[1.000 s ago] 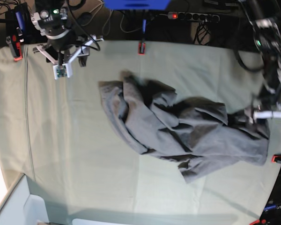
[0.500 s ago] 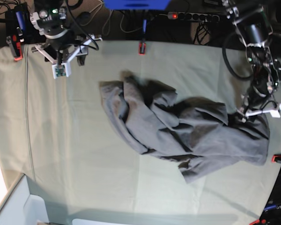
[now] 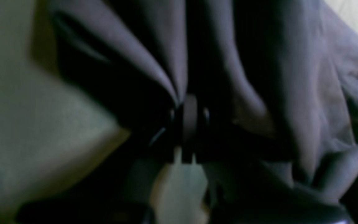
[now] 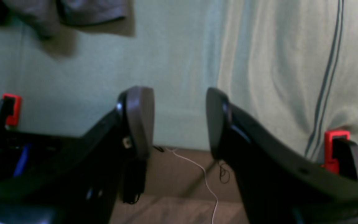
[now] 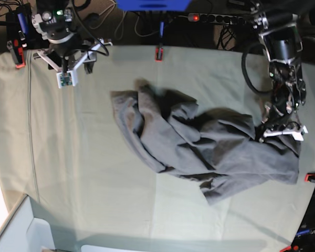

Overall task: Layout the t-shirt on the table in an organized manner, then fold the t-shirt properly
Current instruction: 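Grasp the opposite side of the shirt with the right gripper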

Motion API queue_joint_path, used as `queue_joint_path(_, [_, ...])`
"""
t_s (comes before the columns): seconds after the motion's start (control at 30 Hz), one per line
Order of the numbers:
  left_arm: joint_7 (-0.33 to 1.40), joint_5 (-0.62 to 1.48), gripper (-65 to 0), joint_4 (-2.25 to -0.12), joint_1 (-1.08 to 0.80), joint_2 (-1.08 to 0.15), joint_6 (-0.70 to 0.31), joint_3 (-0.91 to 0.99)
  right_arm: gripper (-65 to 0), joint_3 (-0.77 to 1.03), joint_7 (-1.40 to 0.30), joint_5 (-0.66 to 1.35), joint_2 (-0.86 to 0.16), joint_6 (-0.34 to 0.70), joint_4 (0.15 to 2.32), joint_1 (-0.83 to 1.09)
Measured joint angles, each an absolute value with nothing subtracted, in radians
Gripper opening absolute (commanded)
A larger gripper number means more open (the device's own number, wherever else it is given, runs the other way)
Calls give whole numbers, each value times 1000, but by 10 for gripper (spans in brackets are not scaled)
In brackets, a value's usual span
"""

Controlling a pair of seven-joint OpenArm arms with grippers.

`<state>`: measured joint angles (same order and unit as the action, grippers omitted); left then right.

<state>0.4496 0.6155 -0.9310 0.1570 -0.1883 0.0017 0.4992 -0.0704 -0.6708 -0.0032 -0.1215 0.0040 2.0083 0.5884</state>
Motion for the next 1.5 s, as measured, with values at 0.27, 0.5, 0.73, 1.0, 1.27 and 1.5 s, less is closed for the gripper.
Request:
queue_joint_path(0.27, [724,632,-647,-1327,-82,-189,11,700,-365,-118,-670,-12,-128,4,2008,511])
queue_joint_path(0.5, [822,646,-647,-1514,-171,-297,-2,777,-264,-381,-673,-3,-180,4,2002,437])
queue_joint_path(0.73, [810,648,-647,-1514,-230,-356,-4,778,-255,-469,-662,0,-125,4,1834,305])
queue_joint_path(1.0, [822,648,-647,-1515,-248,-355,-4,778,-256,-471,-663,-3,-55,3,1571,148])
queue_joint_path(1.27, [819,648,-647,-1517,-239,-374,-4,779,-640,-470,-664,0,-73,4,1478,80])
queue_joint_path(1.5, [827,649,-647,-1519,-148,-421,-4,780,-650,-337,-669,-7,-214,4,1697,80])
